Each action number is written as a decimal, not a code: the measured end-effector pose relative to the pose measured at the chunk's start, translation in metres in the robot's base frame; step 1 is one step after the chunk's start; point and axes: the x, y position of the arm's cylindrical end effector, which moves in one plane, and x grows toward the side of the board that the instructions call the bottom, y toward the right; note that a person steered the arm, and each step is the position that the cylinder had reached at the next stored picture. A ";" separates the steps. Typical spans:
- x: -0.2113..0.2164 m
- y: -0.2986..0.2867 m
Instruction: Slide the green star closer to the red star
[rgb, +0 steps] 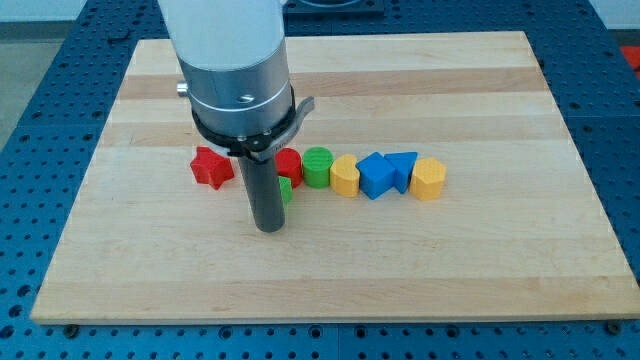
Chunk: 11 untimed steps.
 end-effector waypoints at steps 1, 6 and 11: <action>0.002 0.028; -0.024 0.054; -0.010 -0.031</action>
